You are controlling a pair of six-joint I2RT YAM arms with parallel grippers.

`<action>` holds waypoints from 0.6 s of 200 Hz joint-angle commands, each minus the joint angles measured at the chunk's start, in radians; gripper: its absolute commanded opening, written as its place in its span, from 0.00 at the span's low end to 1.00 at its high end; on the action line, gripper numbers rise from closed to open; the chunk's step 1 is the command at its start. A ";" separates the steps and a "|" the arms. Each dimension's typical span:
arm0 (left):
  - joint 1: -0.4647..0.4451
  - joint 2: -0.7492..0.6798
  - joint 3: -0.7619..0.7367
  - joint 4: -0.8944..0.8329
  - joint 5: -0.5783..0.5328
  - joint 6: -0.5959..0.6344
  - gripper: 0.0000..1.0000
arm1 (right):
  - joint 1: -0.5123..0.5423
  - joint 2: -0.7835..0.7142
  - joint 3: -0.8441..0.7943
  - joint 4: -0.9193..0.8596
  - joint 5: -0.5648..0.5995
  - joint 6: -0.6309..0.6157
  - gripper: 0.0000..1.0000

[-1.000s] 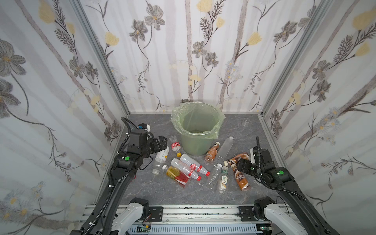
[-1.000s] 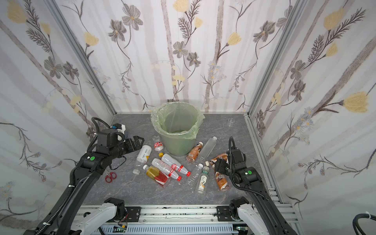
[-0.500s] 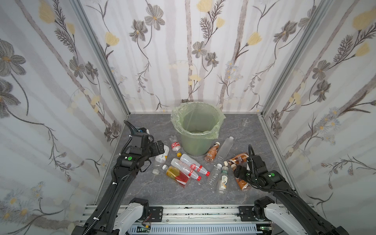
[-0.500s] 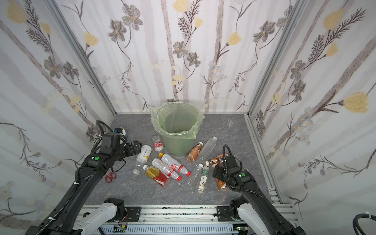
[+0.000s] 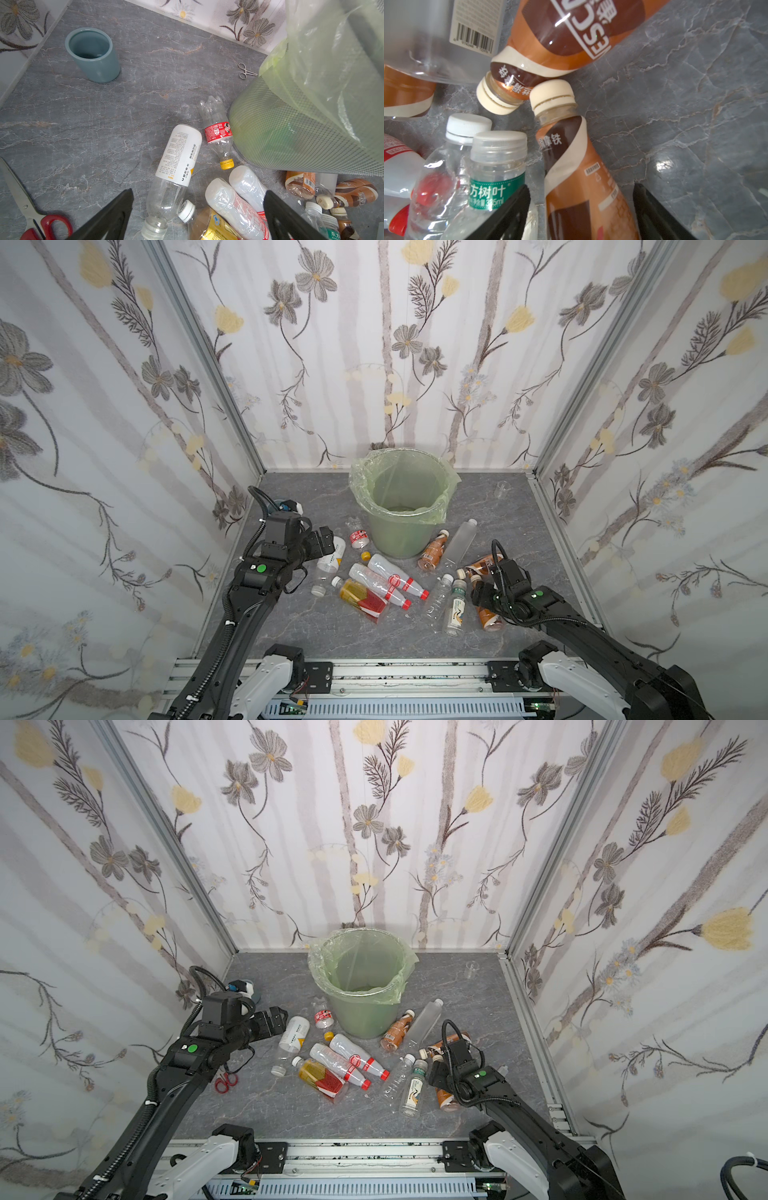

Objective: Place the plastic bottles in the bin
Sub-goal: 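Withdraw the left gripper while the right gripper lowers toward a coffee bottle, then grasp the brown coffee bottle by its neck with the right gripper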

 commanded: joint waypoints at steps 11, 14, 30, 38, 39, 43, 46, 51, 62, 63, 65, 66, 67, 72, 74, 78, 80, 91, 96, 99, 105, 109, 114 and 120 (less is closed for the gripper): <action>0.001 -0.008 0.011 0.010 0.006 -0.014 1.00 | 0.021 0.037 -0.002 0.056 0.073 0.016 0.77; 0.001 -0.009 0.011 0.010 0.008 -0.016 1.00 | 0.022 0.041 -0.002 0.056 0.076 0.016 0.77; 0.001 -0.015 0.006 0.010 0.012 -0.019 1.00 | 0.031 0.055 -0.004 0.061 0.084 0.014 0.77; 0.001 -0.020 0.003 0.010 0.014 -0.021 1.00 | 0.034 0.060 -0.007 0.064 0.086 0.013 0.76; 0.001 -0.020 0.002 0.010 0.013 -0.021 1.00 | 0.034 0.061 -0.006 0.065 0.086 0.013 0.76; 0.001 -0.020 -0.001 0.010 0.013 -0.021 1.00 | 0.036 0.064 -0.007 0.067 0.087 0.012 0.75; 0.001 -0.022 -0.002 0.010 0.012 -0.022 1.00 | 0.036 0.067 -0.007 0.068 0.087 0.011 0.75; 0.001 -0.023 -0.004 0.010 0.012 -0.023 1.00 | 0.038 0.071 -0.008 0.070 0.089 0.010 0.74; 0.001 -0.025 -0.008 0.010 0.014 -0.024 1.00 | 0.042 0.085 -0.003 0.069 0.095 0.006 0.72; 0.001 -0.025 -0.008 0.010 0.013 -0.024 1.00 | 0.042 0.086 -0.002 0.069 0.096 0.006 0.72; 0.001 -0.025 -0.009 0.010 0.014 -0.024 1.00 | 0.043 0.088 -0.001 0.068 0.096 0.005 0.72; 0.001 -0.025 -0.010 0.010 0.015 -0.024 1.00 | 0.044 0.089 -0.002 0.069 0.096 0.004 0.72; 0.001 -0.025 -0.010 0.010 0.015 -0.024 1.00 | 0.044 0.091 0.000 0.070 0.096 0.004 0.72; 0.001 -0.025 -0.010 0.010 0.015 -0.025 1.00 | 0.045 0.097 0.002 0.071 0.096 0.001 0.72; 0.001 -0.025 -0.011 0.010 0.015 -0.025 1.00 | 0.047 0.099 0.003 0.071 0.096 -0.001 0.72; 0.001 -0.026 -0.011 0.010 0.015 -0.025 1.00 | 0.049 0.102 0.002 0.073 0.096 -0.003 0.71; 0.001 -0.026 -0.011 0.010 0.015 -0.025 1.00 | 0.049 0.105 0.004 0.073 0.095 -0.003 0.71; 0.001 -0.028 -0.012 0.010 0.015 -0.025 1.00 | 0.056 0.113 0.008 0.076 0.094 -0.004 0.70; 0.001 -0.029 -0.012 0.010 0.013 -0.025 1.00 | 0.058 0.115 0.009 0.078 0.094 -0.005 0.68; 0.001 -0.030 -0.012 0.010 0.013 -0.025 1.00 | 0.059 0.117 0.009 0.079 0.094 -0.004 0.67; 0.001 -0.031 -0.012 0.010 0.013 -0.025 1.00 | 0.062 0.117 0.010 0.081 0.094 -0.003 0.66; 0.000 -0.031 -0.011 0.010 0.014 -0.024 1.00 | 0.063 0.118 0.010 0.081 0.094 -0.003 0.64; 0.001 -0.032 -0.011 0.010 0.014 -0.025 1.00 | 0.065 0.117 0.009 0.082 0.095 -0.002 0.63; 0.001 -0.033 -0.012 0.010 0.014 -0.025 1.00 | 0.069 0.118 0.010 0.080 0.102 -0.003 0.60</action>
